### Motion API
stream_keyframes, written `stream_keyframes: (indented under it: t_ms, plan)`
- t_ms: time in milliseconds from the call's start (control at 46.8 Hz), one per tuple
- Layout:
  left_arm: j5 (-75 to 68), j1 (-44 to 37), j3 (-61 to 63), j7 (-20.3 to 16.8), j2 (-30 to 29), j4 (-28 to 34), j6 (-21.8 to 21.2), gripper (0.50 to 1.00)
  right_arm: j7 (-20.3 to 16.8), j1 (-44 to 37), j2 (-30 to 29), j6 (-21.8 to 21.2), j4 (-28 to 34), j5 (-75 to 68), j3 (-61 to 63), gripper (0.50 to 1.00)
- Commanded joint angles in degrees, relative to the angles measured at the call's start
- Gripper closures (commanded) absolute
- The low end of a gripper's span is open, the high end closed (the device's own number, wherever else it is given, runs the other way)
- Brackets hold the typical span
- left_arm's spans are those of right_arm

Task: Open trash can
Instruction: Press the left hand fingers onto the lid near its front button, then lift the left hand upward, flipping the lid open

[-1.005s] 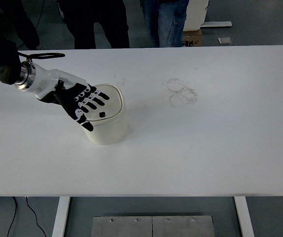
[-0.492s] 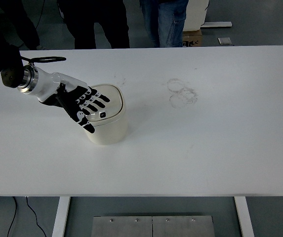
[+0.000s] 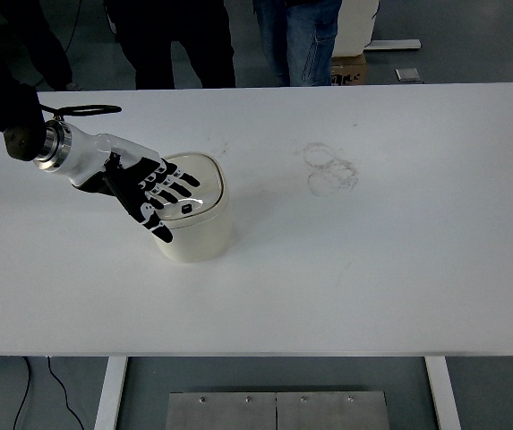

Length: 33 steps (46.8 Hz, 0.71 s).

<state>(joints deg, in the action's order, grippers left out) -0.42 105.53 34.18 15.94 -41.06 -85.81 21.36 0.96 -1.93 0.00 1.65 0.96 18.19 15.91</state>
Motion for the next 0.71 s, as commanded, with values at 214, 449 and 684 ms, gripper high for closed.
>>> stream_keyframes:
  t_ms: [214,449,684]
  plan:
    - [0.07,0.82,-0.35,-0.38,-0.34,2.92,0.0,0.5,0.0,0.0,0.0,-0.07,0.0,0.0,0.0,0.509]
    - [0.95,0.56,-1.31,-1.96,-1.22,6.7,-0.09,0.5,0.0,0.0,0.0,0.02,0.0,0.0,0.0,0.511]
    - [3.32,-0.32,-3.95,-5.65,-2.54,11.36,-0.09,0.5,0.0,0.0,0.0,0.02,0.0,0.0,0.0,0.511]
